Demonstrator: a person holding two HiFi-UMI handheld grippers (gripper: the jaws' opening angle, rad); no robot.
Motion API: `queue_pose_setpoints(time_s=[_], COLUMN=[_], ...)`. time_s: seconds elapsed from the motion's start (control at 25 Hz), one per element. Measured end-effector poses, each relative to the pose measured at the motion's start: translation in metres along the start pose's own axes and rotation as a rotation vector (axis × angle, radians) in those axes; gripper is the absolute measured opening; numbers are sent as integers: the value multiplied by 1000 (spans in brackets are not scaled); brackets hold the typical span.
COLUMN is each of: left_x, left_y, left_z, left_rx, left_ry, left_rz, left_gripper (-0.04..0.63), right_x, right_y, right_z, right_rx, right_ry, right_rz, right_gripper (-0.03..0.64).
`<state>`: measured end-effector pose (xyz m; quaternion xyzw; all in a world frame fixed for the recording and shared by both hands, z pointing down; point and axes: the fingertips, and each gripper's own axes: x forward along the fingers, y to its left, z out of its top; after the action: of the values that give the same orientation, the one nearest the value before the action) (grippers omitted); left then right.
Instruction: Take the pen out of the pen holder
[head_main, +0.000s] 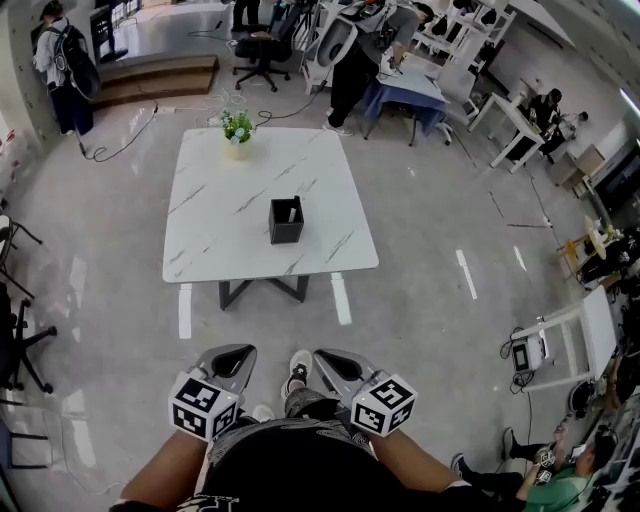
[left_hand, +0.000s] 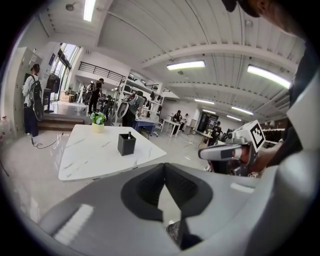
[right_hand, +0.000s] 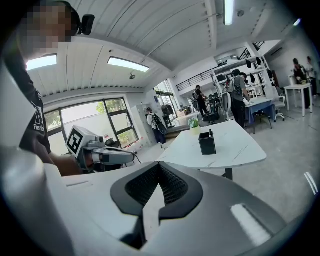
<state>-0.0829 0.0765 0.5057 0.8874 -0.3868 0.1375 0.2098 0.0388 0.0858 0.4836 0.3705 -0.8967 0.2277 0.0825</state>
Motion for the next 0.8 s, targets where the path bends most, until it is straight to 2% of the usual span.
queue_pose_setpoints(time_s=[0.48,0.8], left_x=[45,101], left_y=[45,75], left_z=[21,75], left_rx=[5,8], left_ry=[23,-2], left_rz=[40,65], left_gripper=[57,57], right_x=[60,94], right_y=[-52,-107], right_z=[34,80], right_rx=[7,5], right_ry=[-31,-35], right_rz=[47,64], right_gripper=[-5,-5])
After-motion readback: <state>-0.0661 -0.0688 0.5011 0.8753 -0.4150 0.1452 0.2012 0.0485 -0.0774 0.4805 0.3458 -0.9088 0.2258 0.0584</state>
